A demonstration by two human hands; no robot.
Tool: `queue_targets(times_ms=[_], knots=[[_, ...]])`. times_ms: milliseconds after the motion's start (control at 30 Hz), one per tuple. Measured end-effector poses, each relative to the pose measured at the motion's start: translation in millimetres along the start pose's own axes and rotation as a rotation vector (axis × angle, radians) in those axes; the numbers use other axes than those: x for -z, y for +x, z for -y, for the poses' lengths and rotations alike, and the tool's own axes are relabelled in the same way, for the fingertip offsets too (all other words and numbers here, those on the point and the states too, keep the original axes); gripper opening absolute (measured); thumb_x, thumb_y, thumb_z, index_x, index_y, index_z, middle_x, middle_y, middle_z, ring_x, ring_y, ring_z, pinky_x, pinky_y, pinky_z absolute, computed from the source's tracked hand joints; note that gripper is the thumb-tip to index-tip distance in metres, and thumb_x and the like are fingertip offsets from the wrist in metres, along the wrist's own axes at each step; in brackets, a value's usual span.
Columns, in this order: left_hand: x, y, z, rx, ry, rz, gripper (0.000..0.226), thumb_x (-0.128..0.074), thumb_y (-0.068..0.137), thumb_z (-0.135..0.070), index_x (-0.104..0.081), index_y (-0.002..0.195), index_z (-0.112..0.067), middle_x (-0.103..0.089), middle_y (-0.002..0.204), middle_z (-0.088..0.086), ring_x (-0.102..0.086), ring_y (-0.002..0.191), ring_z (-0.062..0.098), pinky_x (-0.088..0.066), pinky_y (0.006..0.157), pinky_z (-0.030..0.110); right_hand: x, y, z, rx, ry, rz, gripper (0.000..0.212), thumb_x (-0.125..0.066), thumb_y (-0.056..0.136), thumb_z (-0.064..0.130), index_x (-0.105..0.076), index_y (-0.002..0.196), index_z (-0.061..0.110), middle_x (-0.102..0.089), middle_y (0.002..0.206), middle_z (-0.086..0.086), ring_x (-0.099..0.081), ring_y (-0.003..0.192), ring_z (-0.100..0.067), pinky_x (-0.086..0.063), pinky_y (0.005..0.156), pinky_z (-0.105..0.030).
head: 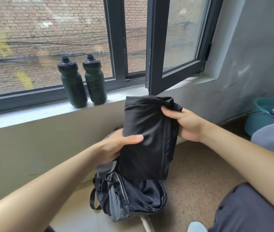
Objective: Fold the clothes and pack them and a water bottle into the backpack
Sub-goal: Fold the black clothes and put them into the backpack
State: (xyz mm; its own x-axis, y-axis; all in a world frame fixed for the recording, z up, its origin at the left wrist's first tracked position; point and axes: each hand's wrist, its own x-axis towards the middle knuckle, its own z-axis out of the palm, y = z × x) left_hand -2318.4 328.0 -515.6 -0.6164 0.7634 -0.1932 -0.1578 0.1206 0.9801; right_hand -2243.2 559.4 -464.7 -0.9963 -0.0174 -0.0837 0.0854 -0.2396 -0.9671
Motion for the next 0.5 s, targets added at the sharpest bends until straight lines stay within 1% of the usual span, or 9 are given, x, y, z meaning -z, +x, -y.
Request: queue_targets(times_ms=[67,100,167,233,300,367,433,500], knots=[[-15.6,3.2,1.9,0.0,-0.048,-0.057,0.07,-0.088,0.069,-0.025,-0.064,0.133,-0.01,-0.075,0.123,0.008,-0.072,0.113,0.027,-0.056,0.098,0.041,0.2,1.0,1.6,0.025,0.041,-0.06,0.022,-0.054,0.102,0.021,-0.068,0.119,0.017,-0.076,0.117,0.0,-0.073,0.106,-0.014,-0.06,0.087,-0.027],[-21.5,4.4,1.5,-0.002,-0.064,-0.1,0.066,-0.088,0.072,-0.021,-0.064,0.133,-0.01,-0.076,0.121,0.008,-0.073,0.112,0.027,-0.055,0.098,0.042,1.9,2.4,1.4,0.033,0.047,-0.087,0.023,-0.053,0.104,0.021,-0.068,0.12,0.017,-0.076,0.118,0.0,-0.072,0.107,-0.015,-0.06,0.088,-0.028],[-26.4,7.2,0.9,-0.007,-0.099,-0.186,0.052,-0.085,0.082,-0.019,-0.066,0.13,-0.008,-0.077,0.119,0.01,-0.074,0.11,0.028,-0.055,0.099,0.043,5.3,5.2,0.4,0.024,0.052,-0.136,0.026,-0.052,0.105,0.026,-0.066,0.124,0.017,-0.074,0.122,-0.002,-0.071,0.111,-0.017,-0.059,0.093,-0.031],[-27.4,7.1,-1.4,-0.002,-0.137,-0.25,0.039,-0.079,0.088,-0.02,-0.07,0.123,-0.007,-0.077,0.117,0.013,-0.074,0.107,0.03,-0.056,0.096,0.043,8.4,6.5,-1.5,-0.04,0.077,-0.159,0.036,-0.052,0.104,0.038,-0.065,0.13,0.016,-0.072,0.127,-0.004,-0.069,0.117,-0.019,-0.054,0.1,-0.036],[-27.4,5.4,-4.5,0.002,-0.176,-0.292,0.035,-0.078,0.089,-0.022,-0.072,0.119,-0.006,-0.078,0.113,0.014,-0.076,0.103,0.031,-0.059,0.089,0.041,9.2,5.2,-3.8,-0.119,0.087,-0.127,0.048,-0.053,0.1,0.05,-0.067,0.13,0.015,-0.072,0.127,-0.004,-0.068,0.119,-0.02,-0.049,0.104,-0.039],[-27.3,3.8,-7.8,-0.006,-0.218,-0.323,0.033,-0.078,0.089,-0.021,-0.073,0.118,-0.006,-0.078,0.111,0.014,-0.076,0.101,0.031,-0.06,0.082,0.038,7.9,2.5,-7.9,-0.182,0.041,-0.074,0.052,-0.059,0.093,0.054,-0.069,0.129,0.017,-0.072,0.126,-0.003,-0.068,0.119,-0.02,-0.048,0.105,-0.039],[-25.7,3.1,-10.6,-0.014,-0.252,-0.353,0.031,-0.077,0.089,-0.021,-0.073,0.117,-0.008,-0.079,0.109,0.013,-0.077,0.099,0.029,-0.061,0.078,0.036,5.2,0.6,-13.2,-0.225,0.001,-0.012,0.052,-0.065,0.088,0.049,-0.07,0.129,0.018,-0.072,0.126,-0.002,-0.067,0.12,-0.021,-0.047,0.104,-0.039],[-23.0,2.6,-13.5,-0.021,-0.256,-0.384,0.03,-0.078,0.089,-0.021,-0.073,0.116,-0.009,-0.079,0.108,0.012,-0.077,0.098,0.028,-0.061,0.077,0.034,1.8,1.8,-18.4,-0.218,-0.03,0.024,0.047,-0.069,0.087,0.039,-0.07,0.128,0.016,-0.073,0.126,-0.003,-0.068,0.118,-0.022,-0.049,0.099,-0.037]])
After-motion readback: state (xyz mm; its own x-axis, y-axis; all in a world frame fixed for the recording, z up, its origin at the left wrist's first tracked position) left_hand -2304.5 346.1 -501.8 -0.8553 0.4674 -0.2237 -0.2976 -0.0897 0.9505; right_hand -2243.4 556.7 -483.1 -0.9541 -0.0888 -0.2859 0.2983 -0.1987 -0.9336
